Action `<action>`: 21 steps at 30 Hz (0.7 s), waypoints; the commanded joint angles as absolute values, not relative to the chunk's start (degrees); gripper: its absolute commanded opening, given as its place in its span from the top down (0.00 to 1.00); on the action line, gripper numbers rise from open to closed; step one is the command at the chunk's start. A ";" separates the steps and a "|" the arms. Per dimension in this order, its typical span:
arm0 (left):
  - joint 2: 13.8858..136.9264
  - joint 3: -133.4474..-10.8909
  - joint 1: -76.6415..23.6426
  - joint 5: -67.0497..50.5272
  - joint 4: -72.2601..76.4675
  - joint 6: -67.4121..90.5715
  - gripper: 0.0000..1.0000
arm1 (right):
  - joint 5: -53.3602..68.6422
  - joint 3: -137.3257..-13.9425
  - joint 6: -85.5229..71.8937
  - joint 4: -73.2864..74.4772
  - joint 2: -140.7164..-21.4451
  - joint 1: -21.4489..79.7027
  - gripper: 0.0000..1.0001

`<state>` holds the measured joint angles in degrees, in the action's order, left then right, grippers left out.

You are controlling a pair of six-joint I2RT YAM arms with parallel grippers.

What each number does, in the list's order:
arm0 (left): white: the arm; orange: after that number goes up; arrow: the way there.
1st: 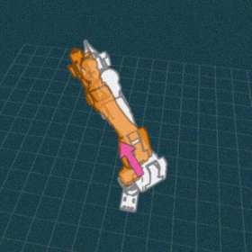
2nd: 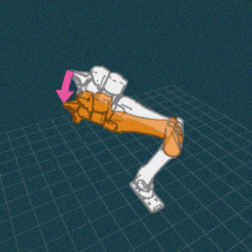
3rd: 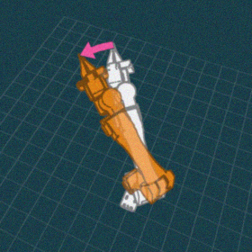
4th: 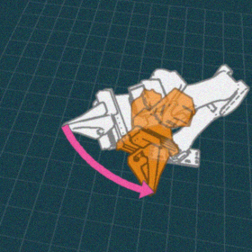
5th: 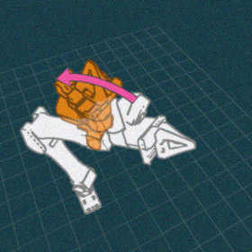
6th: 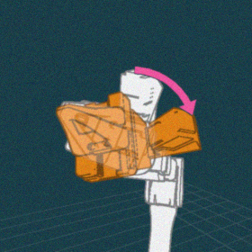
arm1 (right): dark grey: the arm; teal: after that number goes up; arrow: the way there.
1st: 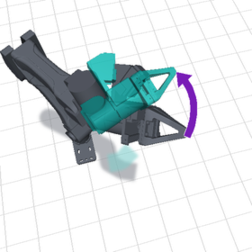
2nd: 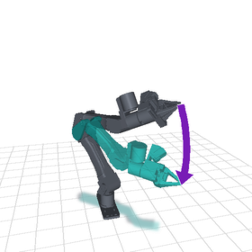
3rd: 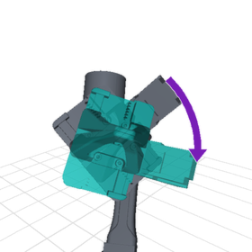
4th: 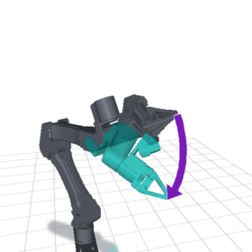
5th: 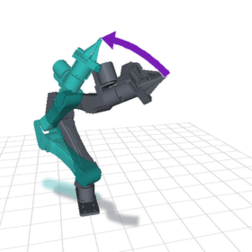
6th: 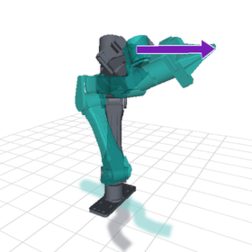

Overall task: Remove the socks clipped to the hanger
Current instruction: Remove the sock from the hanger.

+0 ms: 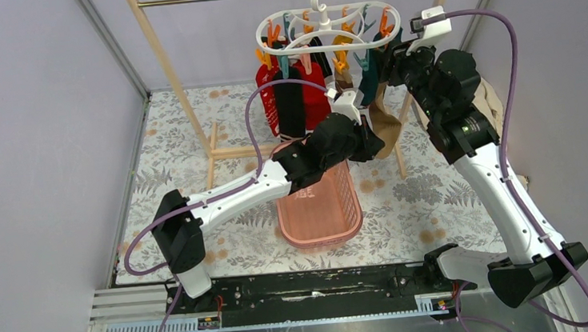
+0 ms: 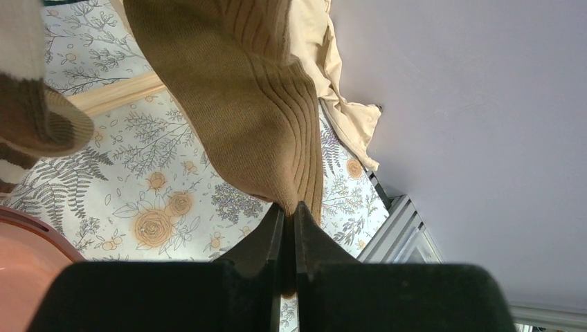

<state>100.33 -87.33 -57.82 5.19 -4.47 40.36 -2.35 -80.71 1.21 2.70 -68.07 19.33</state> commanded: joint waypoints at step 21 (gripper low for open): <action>94.97 -82.36 -58.27 7.35 -5.54 40.23 1.00 | -3.03 -78.95 0.76 -3.00 -65.25 19.91 0.86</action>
